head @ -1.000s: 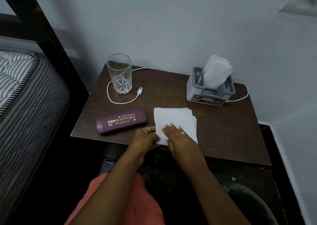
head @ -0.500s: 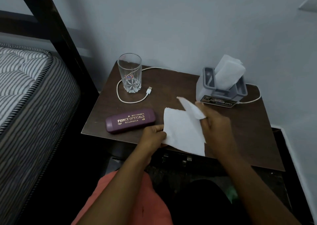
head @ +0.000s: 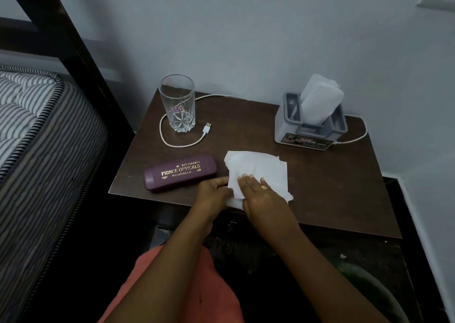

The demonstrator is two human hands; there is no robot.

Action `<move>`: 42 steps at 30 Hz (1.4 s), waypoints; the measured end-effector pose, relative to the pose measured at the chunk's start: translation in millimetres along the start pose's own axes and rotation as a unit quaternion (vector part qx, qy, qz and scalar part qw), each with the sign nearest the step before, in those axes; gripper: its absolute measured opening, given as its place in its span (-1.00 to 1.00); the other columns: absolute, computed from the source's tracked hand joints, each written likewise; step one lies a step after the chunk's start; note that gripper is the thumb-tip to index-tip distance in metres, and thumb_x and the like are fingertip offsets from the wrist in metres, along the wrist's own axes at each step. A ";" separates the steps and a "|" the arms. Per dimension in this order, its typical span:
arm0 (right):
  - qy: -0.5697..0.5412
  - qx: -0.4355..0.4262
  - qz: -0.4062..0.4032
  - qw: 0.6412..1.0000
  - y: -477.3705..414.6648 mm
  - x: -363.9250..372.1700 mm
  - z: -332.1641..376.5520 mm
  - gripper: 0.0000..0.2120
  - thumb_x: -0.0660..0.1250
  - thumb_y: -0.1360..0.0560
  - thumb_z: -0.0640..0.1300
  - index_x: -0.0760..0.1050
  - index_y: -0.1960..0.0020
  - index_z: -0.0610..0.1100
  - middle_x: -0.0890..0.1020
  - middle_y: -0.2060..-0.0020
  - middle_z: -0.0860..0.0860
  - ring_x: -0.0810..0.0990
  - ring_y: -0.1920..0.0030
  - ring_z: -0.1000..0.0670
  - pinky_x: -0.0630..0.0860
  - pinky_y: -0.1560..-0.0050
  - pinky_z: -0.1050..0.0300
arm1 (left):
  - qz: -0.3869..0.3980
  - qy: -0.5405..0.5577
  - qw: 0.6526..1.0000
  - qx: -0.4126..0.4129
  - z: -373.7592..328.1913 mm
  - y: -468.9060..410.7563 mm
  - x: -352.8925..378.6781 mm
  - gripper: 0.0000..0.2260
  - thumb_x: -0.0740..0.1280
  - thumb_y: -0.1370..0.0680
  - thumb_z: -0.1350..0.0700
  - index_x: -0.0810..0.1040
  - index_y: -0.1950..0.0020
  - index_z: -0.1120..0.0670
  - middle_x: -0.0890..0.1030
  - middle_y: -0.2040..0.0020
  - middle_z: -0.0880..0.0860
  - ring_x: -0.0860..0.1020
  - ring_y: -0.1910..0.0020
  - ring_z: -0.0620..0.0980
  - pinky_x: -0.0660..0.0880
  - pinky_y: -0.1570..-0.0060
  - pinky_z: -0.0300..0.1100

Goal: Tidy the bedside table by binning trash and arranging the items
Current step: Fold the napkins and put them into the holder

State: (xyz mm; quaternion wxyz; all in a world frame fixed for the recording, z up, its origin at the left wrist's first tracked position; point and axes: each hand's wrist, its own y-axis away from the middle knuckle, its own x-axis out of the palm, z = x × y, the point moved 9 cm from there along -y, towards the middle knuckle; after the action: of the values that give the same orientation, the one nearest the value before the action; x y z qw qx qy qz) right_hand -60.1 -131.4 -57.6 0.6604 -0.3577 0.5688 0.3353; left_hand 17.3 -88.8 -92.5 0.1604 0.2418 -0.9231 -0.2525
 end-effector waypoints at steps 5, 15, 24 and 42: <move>-0.037 0.026 -0.013 0.999 0.5 -9.1 2.0 -0.38 0.55 -0.19 -0.28 0.50 -0.22 -0.32 0.62 -0.13 -0.20 0.61 -0.14 -0.10 0.51 -0.16 0.01 | -0.004 0.009 1.000 -0.008 1.7 -0.9 -0.3 -0.75 0.24 -0.49 0.38 0.62 -0.04 0.16 0.70 0.27 0.02 0.66 0.34 -0.13 0.56 0.35 -0.32; -0.252 0.215 -0.179 0.926 -5.4 -109.6 -81.2 -0.67 0.16 -0.54 -0.31 0.52 -0.25 -0.14 0.66 -0.02 -0.13 0.52 0.08 0.06 0.35 0.12 0.30 | -0.007 0.004 1.000 -0.017 3.6 -0.7 -0.3 -0.75 0.21 -0.54 0.36 0.54 -0.16 0.18 0.63 0.16 -0.01 0.61 0.36 -0.24 0.50 0.41 -0.40; 0.006 0.084 -0.112 0.990 -13.2 -89.6 -22.5 -0.60 0.51 -0.20 -0.37 0.60 -0.04 -0.26 0.70 0.16 -0.17 0.69 0.24 -0.14 0.60 0.31 0.12 | -0.011 0.027 0.999 -0.029 6.4 -2.3 0.6 -0.77 0.22 -0.54 0.35 0.58 -0.10 0.16 0.66 0.16 0.02 0.62 0.25 -0.13 0.56 0.33 -0.34; 0.004 0.084 0.057 0.995 5.0 6.5 5.1 -0.35 0.56 -0.07 -0.31 0.54 -0.15 -0.35 0.65 -0.05 -0.26 0.65 -0.05 -0.19 0.58 0.00 -0.11 | -0.007 0.049 0.998 -0.046 9.0 -3.9 -1.1 -0.78 0.21 -0.55 0.27 0.62 -0.09 0.19 0.71 0.13 0.10 0.66 0.23 -0.05 0.60 0.27 -0.25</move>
State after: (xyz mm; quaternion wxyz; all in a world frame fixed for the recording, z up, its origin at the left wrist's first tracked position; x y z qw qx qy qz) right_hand -60.8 -124.2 -64.1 0.6659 -0.2693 0.6168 0.3220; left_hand 15.9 -87.6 -102.2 0.2147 0.2523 -0.8999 -0.2836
